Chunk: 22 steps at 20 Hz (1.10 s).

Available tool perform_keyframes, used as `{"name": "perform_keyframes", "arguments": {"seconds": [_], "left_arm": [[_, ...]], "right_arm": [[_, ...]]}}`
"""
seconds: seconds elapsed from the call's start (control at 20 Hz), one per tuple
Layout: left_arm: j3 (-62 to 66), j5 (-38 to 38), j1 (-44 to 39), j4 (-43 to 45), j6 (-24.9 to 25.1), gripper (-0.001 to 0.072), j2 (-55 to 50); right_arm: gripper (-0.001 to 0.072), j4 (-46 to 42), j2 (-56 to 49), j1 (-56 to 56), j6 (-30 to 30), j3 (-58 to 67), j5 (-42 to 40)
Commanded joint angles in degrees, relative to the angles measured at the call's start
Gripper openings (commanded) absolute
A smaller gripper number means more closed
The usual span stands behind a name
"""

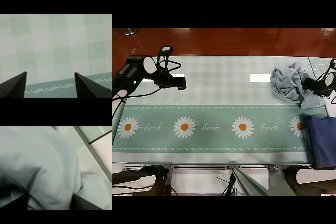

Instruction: Fold the shirts.

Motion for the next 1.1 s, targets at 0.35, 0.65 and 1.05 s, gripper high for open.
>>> {"name": "perform_keyframes", "arguments": {"seconds": [0.35, 0.65, 1.05], "left_arm": [[-1.86, -20.02, 7.91, -1.79, -2.21, 0.0705, 4.9], [-26.45, -3.91, 5.51, -19.85, -1.25, 0.0705, 33.7], [-41.62, 1.86, -3.56, -26.88, -1.31, 0.0705, 48.39]], "right_arm": [[0.0025, 34.32, 10.58, -1.46, -25.22, 22.47, 14.49], [0.0025, 43.1, 28.81, -1.46, -30.05, 32.7, 14.43], [0.0025, 58.12, 43.58, -1.46, -38.18, 33.14, 33.29]]}}
